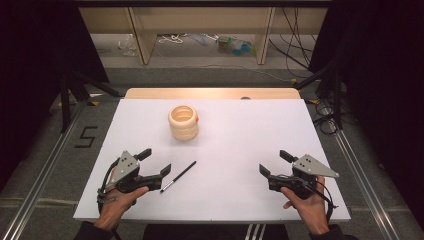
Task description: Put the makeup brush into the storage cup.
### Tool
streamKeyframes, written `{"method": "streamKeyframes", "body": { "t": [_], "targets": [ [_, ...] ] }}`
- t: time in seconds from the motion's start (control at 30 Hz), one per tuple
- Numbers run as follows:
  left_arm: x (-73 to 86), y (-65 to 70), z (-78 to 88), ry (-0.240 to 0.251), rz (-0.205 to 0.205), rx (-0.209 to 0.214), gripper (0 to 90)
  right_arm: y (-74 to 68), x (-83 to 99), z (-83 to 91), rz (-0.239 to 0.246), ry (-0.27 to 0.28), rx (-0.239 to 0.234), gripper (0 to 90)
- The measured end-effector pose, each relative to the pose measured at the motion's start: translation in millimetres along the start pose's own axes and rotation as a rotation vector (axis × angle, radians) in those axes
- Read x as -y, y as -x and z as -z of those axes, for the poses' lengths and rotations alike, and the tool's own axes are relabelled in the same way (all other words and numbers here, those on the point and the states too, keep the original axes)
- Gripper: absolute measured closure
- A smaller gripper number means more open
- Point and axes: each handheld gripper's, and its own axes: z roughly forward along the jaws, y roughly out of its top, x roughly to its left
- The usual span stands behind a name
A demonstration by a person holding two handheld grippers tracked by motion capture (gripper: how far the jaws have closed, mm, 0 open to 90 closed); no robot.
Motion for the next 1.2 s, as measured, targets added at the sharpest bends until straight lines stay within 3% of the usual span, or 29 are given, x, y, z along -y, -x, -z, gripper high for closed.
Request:
{"method": "streamKeyframes", "body": {
  "t": [0.37, 0.43, 0.63, 0.83, 1.03, 1.17, 1.2],
  "targets": [
    [-0.4, 1.3, -0.5, 0.005, -0.008, 0.011, 15.4, -0.9, 0.0, -1.1, 0.007, 0.008, -0.002, 15.5],
    [-0.7, 1.4, -0.5, 0.006, -0.009, 0.009, 15.4, 0.7, 0.2, -2.3, 0.032, 0.032, 0.005, 15.6],
    [-0.5, 0.3, -1.8, -0.007, -0.014, 0.010, 15.3, 0.0, 0.3, -3.5, 0.032, 0.021, -0.001, 15.6],
    [0.1, 1.8, -7.7, -0.064, -0.005, 0.031, 15.3, -1.5, 0.8, -4.9, 0.037, 0.018, -0.013, 15.6],
    [-3.2, 8.2, -20.4, -0.156, -0.043, 0.064, 15.5, -1.1, 1.2, -4.7, 0.036, 0.004, -0.009, 15.7],
    [-6.9, 11.5, -28.7, -0.218, -0.101, 0.094, 15.9, -1.1, 1.3, -4.6, 0.038, 0.002, -0.014, 15.7],
    [-6.9, 13.4, -30.9, -0.228, -0.081, 0.097, 15.7, -1.0, 1.5, -5.3, 0.038, 0.009, -0.019, 15.7]
  ]
}}
